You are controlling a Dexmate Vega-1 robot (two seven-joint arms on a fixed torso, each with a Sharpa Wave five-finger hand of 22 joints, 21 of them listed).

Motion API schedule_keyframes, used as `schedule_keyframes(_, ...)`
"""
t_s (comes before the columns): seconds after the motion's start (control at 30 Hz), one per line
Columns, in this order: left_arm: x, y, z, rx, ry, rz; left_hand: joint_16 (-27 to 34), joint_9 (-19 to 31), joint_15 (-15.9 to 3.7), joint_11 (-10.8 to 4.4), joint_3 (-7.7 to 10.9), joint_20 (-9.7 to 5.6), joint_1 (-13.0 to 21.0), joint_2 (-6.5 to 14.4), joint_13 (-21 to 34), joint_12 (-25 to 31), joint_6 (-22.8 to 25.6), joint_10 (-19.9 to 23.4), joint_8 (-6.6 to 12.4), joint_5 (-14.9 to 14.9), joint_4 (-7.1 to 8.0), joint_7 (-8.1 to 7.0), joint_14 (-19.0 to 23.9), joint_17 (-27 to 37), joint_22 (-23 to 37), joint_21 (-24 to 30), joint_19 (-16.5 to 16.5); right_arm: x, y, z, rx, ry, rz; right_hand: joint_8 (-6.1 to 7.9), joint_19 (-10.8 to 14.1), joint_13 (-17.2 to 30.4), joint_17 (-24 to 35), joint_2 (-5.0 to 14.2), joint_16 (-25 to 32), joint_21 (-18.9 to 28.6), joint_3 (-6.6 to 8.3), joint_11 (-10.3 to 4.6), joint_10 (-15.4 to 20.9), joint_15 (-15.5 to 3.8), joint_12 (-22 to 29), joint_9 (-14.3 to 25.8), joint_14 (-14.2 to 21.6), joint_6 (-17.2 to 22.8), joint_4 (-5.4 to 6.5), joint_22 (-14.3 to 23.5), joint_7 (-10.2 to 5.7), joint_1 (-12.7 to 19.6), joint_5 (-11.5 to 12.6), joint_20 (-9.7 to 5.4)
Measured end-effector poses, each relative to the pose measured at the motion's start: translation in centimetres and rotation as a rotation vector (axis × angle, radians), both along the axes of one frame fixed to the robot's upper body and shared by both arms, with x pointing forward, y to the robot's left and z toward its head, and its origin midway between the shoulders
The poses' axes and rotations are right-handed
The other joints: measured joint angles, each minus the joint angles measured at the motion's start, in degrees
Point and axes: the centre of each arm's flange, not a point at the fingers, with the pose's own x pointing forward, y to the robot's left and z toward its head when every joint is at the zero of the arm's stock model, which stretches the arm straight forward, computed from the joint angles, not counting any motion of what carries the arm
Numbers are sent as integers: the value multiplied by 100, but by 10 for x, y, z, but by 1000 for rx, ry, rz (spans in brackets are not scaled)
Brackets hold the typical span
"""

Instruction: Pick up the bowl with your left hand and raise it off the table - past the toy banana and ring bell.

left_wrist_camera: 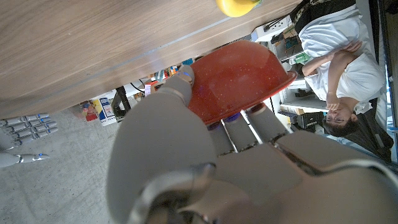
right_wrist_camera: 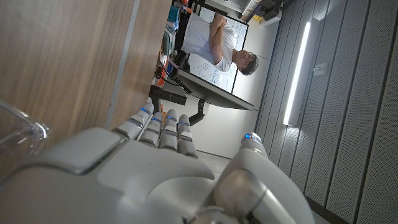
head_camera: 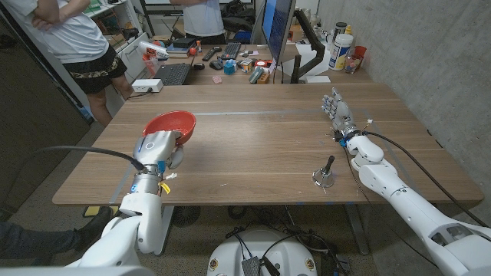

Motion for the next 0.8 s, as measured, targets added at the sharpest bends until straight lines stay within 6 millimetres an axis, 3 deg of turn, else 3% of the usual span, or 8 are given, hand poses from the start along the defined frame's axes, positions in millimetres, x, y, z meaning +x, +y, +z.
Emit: schedule_keyframes(0.8, -10, 1, 9, 15, -30, -2, -23, -5, 0, -8, 1, 29, -43, -4, 53, -23, 34, 11, 39, -2, 1, -33, 0, 27, 4, -15, -30, -2, 5, -1, 4, -4, 2, 0, 0, 0, 0, 0, 0, 0, 0, 0, 0, 0, 0, 0, 0, 0, 0, 0, 0, 0, 0, 0)
